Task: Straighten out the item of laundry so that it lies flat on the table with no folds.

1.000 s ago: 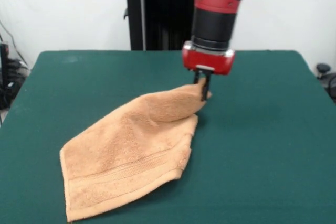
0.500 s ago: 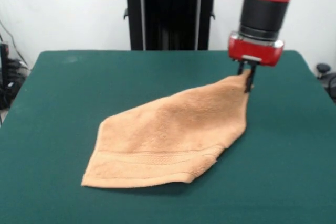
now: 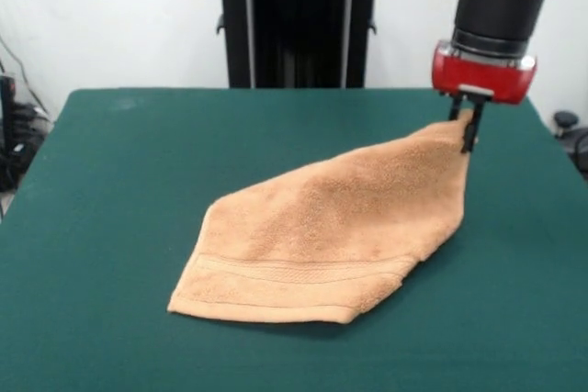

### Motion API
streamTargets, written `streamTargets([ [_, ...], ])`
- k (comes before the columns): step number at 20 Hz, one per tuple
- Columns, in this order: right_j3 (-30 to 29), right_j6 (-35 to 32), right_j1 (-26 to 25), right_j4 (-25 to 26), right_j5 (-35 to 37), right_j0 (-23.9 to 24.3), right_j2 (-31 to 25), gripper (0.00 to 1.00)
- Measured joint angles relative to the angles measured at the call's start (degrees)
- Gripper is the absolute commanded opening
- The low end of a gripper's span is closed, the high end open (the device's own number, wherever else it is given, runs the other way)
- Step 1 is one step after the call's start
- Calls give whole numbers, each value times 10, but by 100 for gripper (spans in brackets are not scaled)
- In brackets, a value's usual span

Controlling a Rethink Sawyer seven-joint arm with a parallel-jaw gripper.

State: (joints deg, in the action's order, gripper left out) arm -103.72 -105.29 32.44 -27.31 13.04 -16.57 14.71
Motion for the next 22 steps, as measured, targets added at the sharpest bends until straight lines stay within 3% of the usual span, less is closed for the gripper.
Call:
streamTargets([
  [4,-4,0,17,1,-6,34,-11,0],
  [8,-31,0,41,23,-39,103,-37,0],
  [14,-77,0,93,67,-39,158,-17,0],
  [22,-69,0,73,120,-68,230,-41,0],
])
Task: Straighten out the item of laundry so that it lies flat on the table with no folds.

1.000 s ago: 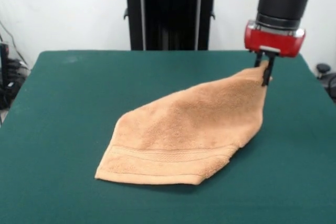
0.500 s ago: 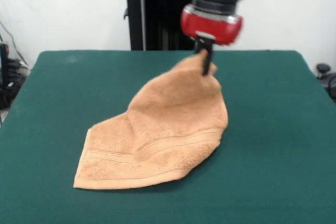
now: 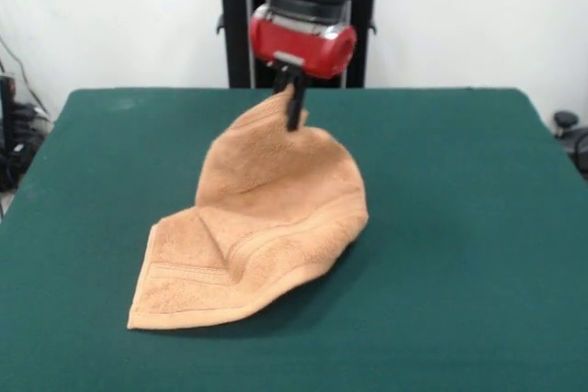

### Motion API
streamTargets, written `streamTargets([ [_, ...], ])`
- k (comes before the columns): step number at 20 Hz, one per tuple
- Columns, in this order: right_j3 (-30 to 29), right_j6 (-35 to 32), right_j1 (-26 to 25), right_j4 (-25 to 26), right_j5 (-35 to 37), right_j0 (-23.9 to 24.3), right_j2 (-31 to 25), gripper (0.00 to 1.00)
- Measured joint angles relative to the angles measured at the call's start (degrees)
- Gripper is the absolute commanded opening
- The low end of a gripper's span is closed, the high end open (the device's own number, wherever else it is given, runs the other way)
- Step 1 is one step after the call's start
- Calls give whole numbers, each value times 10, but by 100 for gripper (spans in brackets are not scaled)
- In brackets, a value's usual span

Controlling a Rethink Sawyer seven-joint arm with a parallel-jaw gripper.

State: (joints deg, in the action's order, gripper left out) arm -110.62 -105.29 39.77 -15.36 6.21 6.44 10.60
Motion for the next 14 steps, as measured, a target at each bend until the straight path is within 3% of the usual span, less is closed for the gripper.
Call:
streamTargets([
  [14,35,0,-58,27,-12,10,-13,0],
])
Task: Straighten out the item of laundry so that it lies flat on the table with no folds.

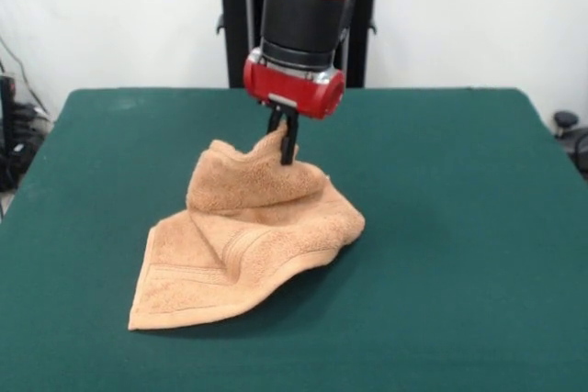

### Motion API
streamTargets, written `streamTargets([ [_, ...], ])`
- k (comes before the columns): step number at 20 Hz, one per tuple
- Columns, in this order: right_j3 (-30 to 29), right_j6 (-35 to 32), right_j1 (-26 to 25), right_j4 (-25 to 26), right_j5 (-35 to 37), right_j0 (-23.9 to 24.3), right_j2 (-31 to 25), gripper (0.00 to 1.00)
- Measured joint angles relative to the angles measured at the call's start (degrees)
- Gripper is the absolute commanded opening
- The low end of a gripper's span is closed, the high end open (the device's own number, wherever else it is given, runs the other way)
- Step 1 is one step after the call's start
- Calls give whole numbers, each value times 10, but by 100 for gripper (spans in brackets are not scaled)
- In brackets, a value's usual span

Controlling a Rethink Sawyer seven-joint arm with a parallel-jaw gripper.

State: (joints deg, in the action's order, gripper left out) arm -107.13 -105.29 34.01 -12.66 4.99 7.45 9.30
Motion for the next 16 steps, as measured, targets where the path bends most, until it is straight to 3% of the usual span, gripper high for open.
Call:
streamTargets([
  [10,64,0,-54,0,0,-14,0,0],
  [16,101,0,-89,-16,0,-54,6,0],
])
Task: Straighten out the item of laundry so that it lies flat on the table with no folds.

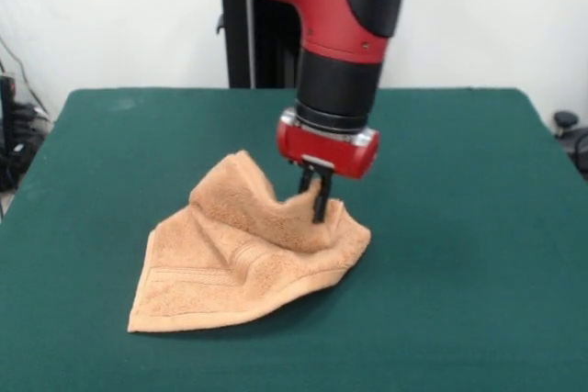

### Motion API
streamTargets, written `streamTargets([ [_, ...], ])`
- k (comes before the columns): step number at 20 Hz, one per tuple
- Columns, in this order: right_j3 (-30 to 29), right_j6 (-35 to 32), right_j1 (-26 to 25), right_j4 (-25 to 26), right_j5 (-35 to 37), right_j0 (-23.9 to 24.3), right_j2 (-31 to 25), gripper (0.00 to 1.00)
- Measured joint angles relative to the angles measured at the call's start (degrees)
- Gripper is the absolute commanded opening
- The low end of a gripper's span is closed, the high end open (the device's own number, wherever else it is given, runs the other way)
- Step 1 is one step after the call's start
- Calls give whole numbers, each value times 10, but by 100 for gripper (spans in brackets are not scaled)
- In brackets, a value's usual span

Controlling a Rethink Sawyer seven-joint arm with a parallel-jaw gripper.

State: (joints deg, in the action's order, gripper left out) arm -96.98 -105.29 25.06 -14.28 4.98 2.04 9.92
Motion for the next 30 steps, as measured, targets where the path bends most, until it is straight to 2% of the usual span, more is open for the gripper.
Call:
streamTargets([
  [8,4,0,3,-50,12,-74,31,0],
  [15,9,0,45,-75,108,-123,63,0],
  [21,25,-5,82,-89,192,-144,89,0],
  [30,39,-23,129,-100,242,-144,99,0],
])
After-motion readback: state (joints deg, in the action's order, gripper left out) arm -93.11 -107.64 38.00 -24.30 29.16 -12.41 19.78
